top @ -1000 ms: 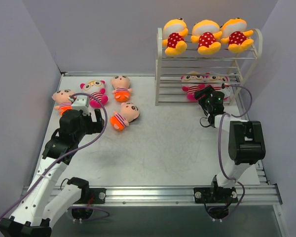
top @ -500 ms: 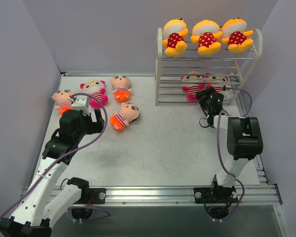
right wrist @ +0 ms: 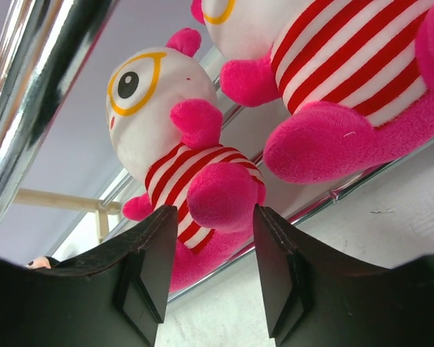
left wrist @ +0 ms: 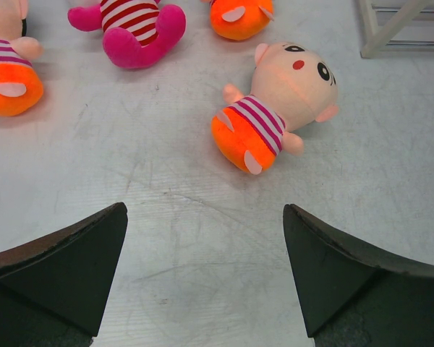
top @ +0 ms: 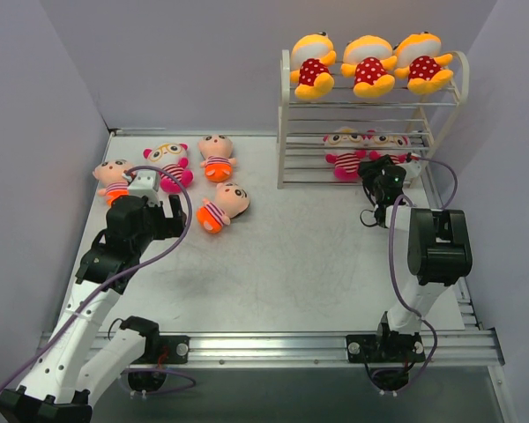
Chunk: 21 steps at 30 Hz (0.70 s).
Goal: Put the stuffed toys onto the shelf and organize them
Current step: Place the stuffed toy onto shelf
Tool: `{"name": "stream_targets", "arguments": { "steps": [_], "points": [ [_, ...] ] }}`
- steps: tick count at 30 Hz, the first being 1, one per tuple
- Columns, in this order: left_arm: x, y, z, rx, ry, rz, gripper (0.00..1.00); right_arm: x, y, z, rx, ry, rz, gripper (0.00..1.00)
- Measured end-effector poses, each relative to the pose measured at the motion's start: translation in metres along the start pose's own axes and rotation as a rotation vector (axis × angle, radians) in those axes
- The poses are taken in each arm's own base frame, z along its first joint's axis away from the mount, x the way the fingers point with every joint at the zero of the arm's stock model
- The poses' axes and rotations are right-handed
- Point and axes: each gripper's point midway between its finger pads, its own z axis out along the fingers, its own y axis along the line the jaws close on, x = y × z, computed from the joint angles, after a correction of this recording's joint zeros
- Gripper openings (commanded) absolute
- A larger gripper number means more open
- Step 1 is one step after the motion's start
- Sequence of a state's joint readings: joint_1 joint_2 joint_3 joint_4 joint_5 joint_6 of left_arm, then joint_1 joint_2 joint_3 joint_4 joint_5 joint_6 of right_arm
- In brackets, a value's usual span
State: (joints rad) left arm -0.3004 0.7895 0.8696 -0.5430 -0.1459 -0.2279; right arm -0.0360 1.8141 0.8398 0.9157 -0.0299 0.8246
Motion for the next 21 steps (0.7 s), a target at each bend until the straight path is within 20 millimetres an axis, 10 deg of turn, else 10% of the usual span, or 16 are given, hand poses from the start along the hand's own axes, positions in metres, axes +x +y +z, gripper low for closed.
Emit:
{"name": "stream_targets", "arguments": {
  "steps": [21],
  "points": [
    [0.0003, -0.0015, -0.0002, 0.005, 0.000, 0.003, 0.97, 0.0007, -0.0029, -0.0001, 0.009, 0.004, -0.011, 0.00]
  ]
}}
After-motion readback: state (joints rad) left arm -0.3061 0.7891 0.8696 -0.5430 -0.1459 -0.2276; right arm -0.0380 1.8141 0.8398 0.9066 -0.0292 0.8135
